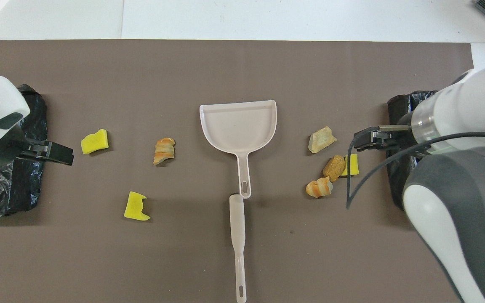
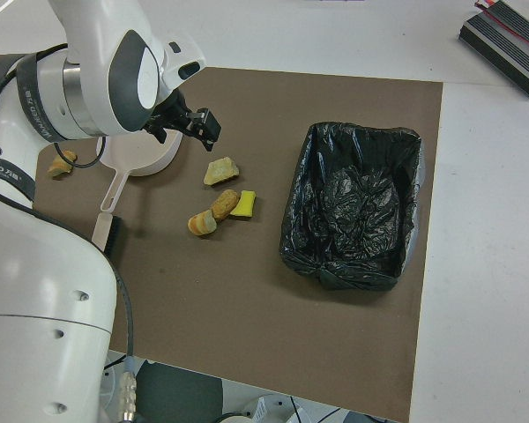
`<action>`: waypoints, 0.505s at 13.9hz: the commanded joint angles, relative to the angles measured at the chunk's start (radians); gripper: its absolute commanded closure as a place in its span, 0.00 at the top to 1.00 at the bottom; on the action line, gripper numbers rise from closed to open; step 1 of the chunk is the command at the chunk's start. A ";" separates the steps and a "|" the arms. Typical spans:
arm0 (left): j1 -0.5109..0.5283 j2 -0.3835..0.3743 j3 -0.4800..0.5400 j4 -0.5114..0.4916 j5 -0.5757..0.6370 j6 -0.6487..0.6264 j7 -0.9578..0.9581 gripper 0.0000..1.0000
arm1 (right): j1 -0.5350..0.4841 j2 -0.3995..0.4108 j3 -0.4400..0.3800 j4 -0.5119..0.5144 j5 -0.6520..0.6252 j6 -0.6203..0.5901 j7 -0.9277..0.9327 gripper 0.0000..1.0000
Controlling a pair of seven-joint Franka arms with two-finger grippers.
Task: Sweep and dump trash in bin
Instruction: 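Reach the right gripper to the dustpan handle and grasp it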
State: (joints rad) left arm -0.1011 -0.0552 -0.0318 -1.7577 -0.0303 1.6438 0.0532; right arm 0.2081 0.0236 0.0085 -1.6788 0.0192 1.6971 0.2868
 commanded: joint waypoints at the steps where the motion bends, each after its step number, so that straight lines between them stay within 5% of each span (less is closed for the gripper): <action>1: -0.040 -0.037 0.013 -0.107 -0.008 0.093 0.002 1.00 | 0.046 0.042 -0.001 0.002 0.027 0.042 0.070 1.00; 7: -0.162 -0.045 0.015 -0.244 -0.008 0.260 -0.131 1.00 | 0.152 0.166 -0.001 -0.004 0.117 0.194 0.212 1.00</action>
State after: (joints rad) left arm -0.2052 -0.0578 -0.0334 -1.9169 -0.0326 1.8396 -0.0179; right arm 0.3412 0.1646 0.0100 -1.6809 0.0890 1.8538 0.4649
